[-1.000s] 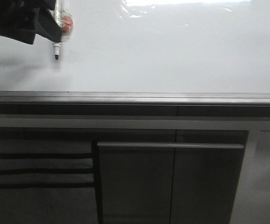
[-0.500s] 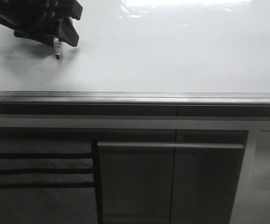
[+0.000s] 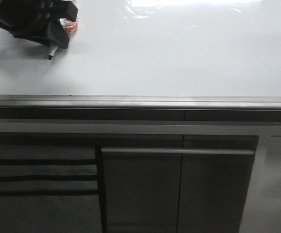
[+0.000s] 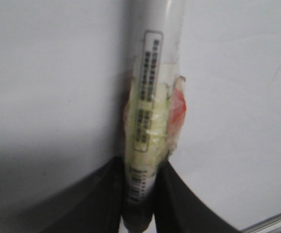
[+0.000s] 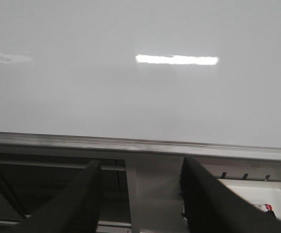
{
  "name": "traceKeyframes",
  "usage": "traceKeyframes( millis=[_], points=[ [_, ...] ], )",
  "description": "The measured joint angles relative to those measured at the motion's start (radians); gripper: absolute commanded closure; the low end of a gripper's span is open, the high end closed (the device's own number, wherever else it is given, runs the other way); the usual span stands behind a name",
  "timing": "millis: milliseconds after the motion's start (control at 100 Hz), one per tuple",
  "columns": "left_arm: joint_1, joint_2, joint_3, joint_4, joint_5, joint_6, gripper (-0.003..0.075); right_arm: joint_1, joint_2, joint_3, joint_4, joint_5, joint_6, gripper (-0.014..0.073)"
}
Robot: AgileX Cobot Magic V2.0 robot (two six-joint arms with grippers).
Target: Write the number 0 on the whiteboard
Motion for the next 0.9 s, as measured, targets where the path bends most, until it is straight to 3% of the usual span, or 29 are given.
traceKeyframes(
  millis=[180,520,750,900],
  points=[
    [0.004,0.000,-0.004,0.017,0.008,0.000,0.0741,0.000,0.000,0.000,0.000,0.000,0.000,0.0262],
    [0.008,-0.019,-0.004,0.104,0.037,0.000,0.0741,0.000,0.000,0.000,0.000,0.000,0.000,0.0262],
    [0.005,-0.186,-0.004,0.169,0.213,0.000,0.0741,0.000,0.004,0.000,0.076,0.000,-0.011,0.0262],
    [-0.058,-0.332,-0.004,0.176,0.363,0.029,0.0741,0.011,0.054,-0.022,0.238,0.045,-0.171,0.0262]
  ],
)
